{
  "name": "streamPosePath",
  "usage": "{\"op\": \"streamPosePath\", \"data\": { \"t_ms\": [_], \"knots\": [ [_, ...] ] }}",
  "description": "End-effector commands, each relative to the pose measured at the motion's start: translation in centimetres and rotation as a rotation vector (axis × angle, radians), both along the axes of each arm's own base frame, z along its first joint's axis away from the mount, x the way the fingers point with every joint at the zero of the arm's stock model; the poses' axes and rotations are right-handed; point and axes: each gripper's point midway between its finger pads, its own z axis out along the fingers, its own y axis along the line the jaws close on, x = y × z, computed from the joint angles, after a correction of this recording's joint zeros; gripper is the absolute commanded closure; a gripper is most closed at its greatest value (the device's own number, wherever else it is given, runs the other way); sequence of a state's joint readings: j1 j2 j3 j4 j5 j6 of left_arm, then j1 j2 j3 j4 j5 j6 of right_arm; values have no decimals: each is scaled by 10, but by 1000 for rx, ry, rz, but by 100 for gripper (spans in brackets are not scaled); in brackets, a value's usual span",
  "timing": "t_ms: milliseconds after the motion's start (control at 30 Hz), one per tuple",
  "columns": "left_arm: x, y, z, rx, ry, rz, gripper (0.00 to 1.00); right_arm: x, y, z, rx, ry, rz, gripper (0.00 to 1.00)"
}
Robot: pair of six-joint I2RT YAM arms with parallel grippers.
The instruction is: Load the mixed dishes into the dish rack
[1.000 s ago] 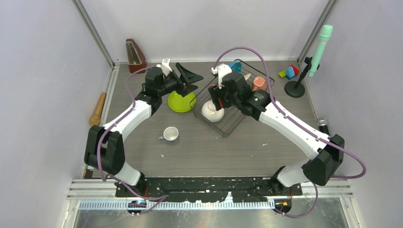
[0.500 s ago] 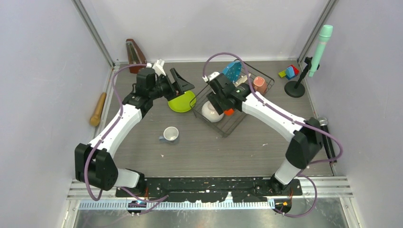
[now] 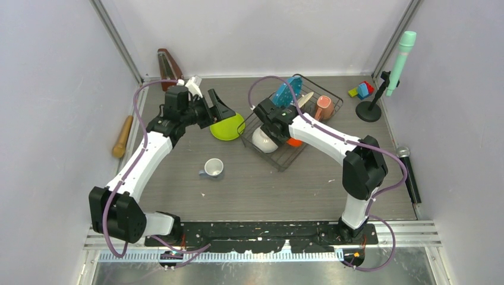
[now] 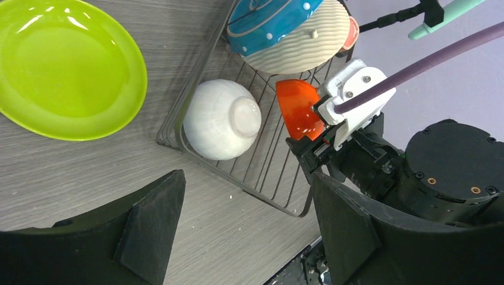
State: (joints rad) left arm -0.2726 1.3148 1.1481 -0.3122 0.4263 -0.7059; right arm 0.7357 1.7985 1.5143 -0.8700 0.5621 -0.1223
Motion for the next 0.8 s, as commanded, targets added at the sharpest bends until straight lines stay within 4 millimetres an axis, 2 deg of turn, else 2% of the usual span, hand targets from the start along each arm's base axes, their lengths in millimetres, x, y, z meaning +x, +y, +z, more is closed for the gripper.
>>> {"op": "streamPosePath", "data": {
  "t_ms": [0,133,300,333,367,400,433,467,500,567,767],
  "knots": [
    [-1,3,26,5,-79,-11,19,1,-10,-9,-77,9,-8,100],
    [-1,3,26,-5,-75,-10,18,2,-21,-28,-175,34,-32,100],
    [-1,3,28,-4,-81,-9,18,1,-15,-40,-159,63,-25,97],
    [-1,3,29,-4,-81,-11,18,1,-14,-40,-155,62,-25,80],
    [-2,3,29,-3,-81,-11,18,1,-13,-40,-150,66,-22,68],
    [-2,4,29,-1,-84,-11,18,0,-13,-40,-147,70,-21,49],
    [-2,4,29,0,-84,-10,18,-2,-10,-41,-127,84,-14,43],
    [-2,4,30,0,-86,-9,18,-4,-9,-41,-116,93,-10,32],
    [-2,4,30,1,-84,-5,17,-7,-5,-40,-84,104,-5,27],
    [-1,5,30,1,-85,0,17,-11,0,-38,-42,121,6,3],
    [1,5,32,-6,-91,9,15,-24,11,-31,48,175,40,0]
  ]
}}
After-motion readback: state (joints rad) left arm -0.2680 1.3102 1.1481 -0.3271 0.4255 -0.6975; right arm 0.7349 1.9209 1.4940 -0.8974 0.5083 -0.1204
